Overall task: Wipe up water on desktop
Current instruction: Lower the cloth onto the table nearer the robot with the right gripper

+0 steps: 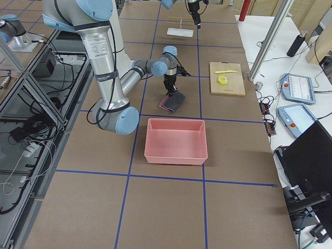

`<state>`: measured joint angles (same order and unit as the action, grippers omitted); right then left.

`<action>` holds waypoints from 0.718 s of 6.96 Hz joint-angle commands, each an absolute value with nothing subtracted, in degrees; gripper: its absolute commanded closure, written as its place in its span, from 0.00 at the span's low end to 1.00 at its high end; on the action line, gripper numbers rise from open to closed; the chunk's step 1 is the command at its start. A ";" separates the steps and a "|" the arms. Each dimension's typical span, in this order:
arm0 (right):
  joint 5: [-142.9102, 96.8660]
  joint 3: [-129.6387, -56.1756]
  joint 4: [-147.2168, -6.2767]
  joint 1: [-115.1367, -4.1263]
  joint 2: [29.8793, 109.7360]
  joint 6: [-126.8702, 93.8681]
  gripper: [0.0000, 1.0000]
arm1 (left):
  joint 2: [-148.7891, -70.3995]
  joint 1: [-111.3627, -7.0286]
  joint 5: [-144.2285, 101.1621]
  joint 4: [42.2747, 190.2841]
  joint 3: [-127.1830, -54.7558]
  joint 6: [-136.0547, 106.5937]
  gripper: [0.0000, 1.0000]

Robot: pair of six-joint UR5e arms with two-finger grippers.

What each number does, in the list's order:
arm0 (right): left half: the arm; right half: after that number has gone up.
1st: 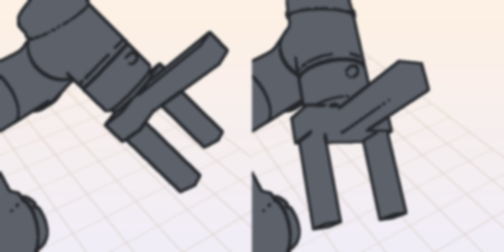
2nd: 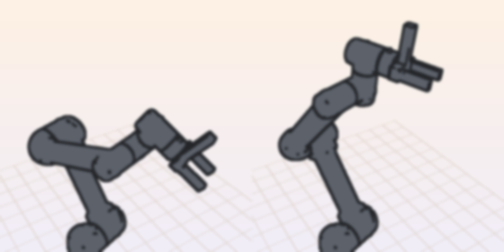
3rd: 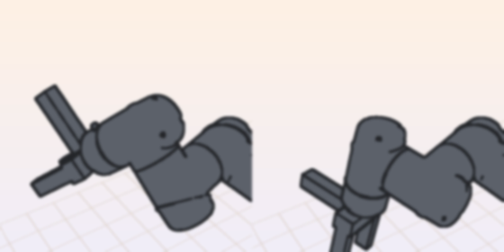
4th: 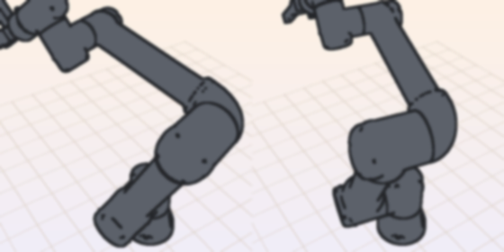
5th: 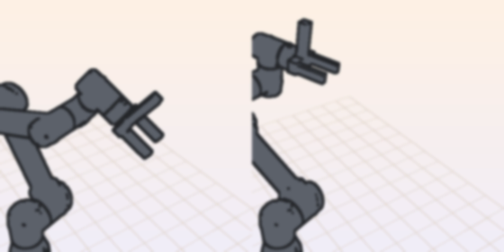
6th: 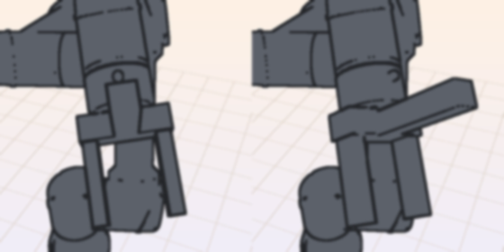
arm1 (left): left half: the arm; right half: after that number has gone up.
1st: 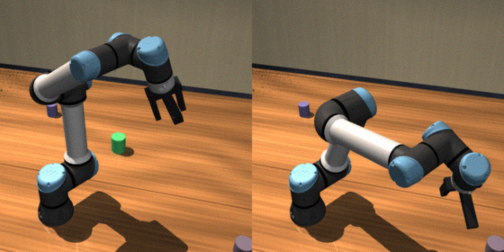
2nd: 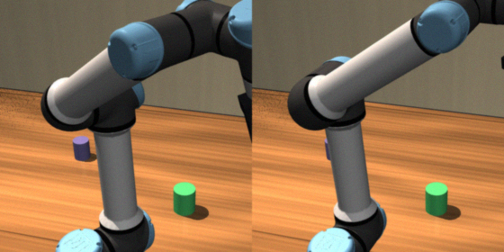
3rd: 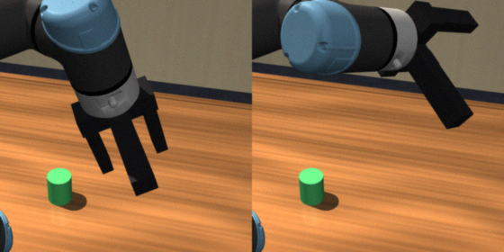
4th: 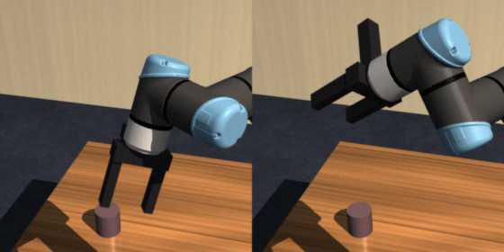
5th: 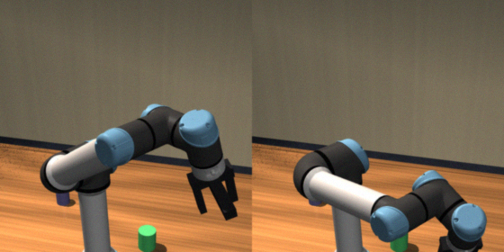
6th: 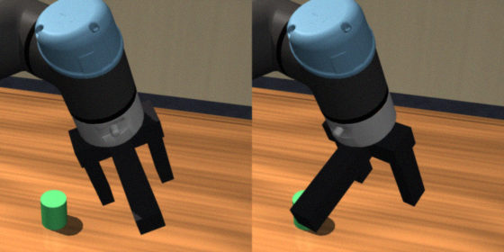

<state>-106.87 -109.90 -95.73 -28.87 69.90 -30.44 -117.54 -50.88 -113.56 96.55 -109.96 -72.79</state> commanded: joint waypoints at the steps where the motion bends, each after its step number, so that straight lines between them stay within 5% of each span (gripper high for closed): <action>1: -107.58 -114.68 -97.56 -20.87 69.96 -41.09 1.00 | -116.99 -51.33 -113.47 96.50 -109.86 -72.69 0.02; 5: -112.33 -121.39 -97.56 -18.89 70.05 -45.71 1.00 | -116.98 -51.59 -113.29 96.59 -108.81 -72.77 0.02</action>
